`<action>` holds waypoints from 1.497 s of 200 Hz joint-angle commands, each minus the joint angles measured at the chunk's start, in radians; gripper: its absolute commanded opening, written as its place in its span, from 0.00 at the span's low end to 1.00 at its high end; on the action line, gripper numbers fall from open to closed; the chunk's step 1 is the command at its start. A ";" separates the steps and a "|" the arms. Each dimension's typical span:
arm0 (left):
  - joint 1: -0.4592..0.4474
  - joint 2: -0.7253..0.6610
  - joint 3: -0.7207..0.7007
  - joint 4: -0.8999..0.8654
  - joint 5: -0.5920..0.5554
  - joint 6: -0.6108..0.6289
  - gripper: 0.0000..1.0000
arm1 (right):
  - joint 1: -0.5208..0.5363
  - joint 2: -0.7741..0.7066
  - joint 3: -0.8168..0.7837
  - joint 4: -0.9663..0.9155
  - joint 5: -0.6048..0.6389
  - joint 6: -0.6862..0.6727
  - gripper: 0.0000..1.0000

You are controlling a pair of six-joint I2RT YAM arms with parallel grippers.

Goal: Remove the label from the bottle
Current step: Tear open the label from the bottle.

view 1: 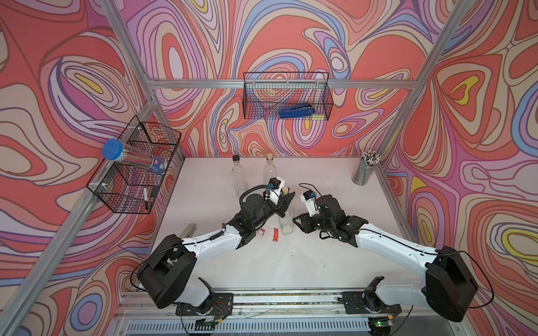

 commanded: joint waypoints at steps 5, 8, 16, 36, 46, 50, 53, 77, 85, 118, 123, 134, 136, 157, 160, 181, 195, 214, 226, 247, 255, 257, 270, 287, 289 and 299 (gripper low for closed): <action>-0.017 0.059 -0.027 -0.156 0.010 -0.042 0.00 | 0.009 0.026 0.025 0.014 0.016 -0.014 0.37; -0.017 0.059 -0.026 -0.156 0.009 -0.042 0.00 | 0.009 0.029 0.024 0.016 0.017 -0.012 0.37; -0.017 0.060 -0.024 -0.156 0.009 -0.042 0.00 | 0.009 0.034 0.022 0.017 0.017 -0.011 0.36; -0.019 0.062 -0.024 -0.153 0.007 -0.046 0.00 | 0.011 0.039 0.017 0.023 0.027 -0.010 0.33; -0.020 0.062 -0.024 -0.152 0.007 -0.048 0.00 | 0.011 0.036 0.012 0.025 0.037 -0.005 0.31; -0.020 0.062 -0.023 -0.152 0.005 -0.048 0.00 | 0.011 0.035 0.010 0.027 0.041 -0.002 0.30; -0.021 0.062 -0.024 -0.153 0.005 -0.048 0.00 | 0.012 0.034 0.009 0.028 0.043 -0.003 0.29; -0.022 0.060 -0.028 -0.149 0.001 -0.048 0.00 | 0.012 0.027 0.003 0.029 0.051 0.001 0.21; -0.022 0.061 -0.030 -0.148 -0.001 -0.049 0.00 | 0.011 0.023 0.001 0.028 0.055 0.002 0.20; -0.022 0.059 -0.033 -0.147 -0.006 -0.054 0.00 | 0.011 0.021 -0.007 0.032 0.056 0.007 0.14; -0.022 0.059 -0.034 -0.144 -0.007 -0.055 0.00 | 0.011 0.020 -0.008 0.033 0.056 0.009 0.13; -0.024 0.057 -0.036 -0.145 -0.007 -0.057 0.00 | 0.011 0.019 -0.014 0.035 0.057 0.012 0.13; -0.024 0.057 -0.036 -0.144 -0.008 -0.058 0.00 | 0.011 0.019 -0.015 0.035 0.057 0.013 0.12; -0.024 0.052 -0.041 -0.144 -0.017 -0.062 0.00 | 0.011 0.015 -0.027 0.039 0.066 0.021 0.07; -0.024 0.052 -0.041 -0.142 -0.019 -0.063 0.00 | 0.011 0.014 -0.028 0.041 0.067 0.022 0.07; -0.024 0.050 -0.046 -0.135 -0.026 -0.066 0.00 | 0.011 0.011 -0.036 0.041 0.075 0.028 0.03; -0.024 0.050 -0.048 -0.133 -0.028 -0.069 0.00 | 0.012 0.010 -0.039 0.043 0.077 0.031 0.01; -0.025 0.051 -0.053 -0.129 -0.033 -0.072 0.00 | 0.011 0.009 -0.045 0.044 0.079 0.035 0.00; -0.025 0.048 -0.056 -0.127 -0.035 -0.072 0.00 | 0.011 0.010 -0.048 0.046 0.081 0.038 0.00; -0.025 0.049 -0.060 -0.123 -0.040 -0.072 0.00 | 0.011 0.009 -0.055 0.048 0.082 0.045 0.00; -0.025 0.049 -0.062 -0.123 -0.041 -0.072 0.00 | 0.011 0.010 -0.059 0.050 0.082 0.047 0.00; -0.025 0.048 -0.062 -0.122 -0.042 -0.072 0.00 | 0.011 0.009 -0.059 0.050 0.082 0.048 0.00; -0.025 0.048 -0.066 -0.119 -0.046 -0.072 0.00 | 0.011 0.010 -0.064 0.052 0.084 0.053 0.00; -0.025 0.049 -0.068 -0.120 -0.046 -0.071 0.00 | 0.011 0.009 -0.070 0.055 0.084 0.055 0.00; -0.025 0.048 -0.070 -0.121 -0.046 -0.071 0.00 | 0.011 0.009 -0.070 0.055 0.084 0.055 0.00; -0.026 0.047 -0.071 -0.120 -0.049 -0.069 0.00 | 0.011 0.010 -0.073 0.056 0.083 0.058 0.00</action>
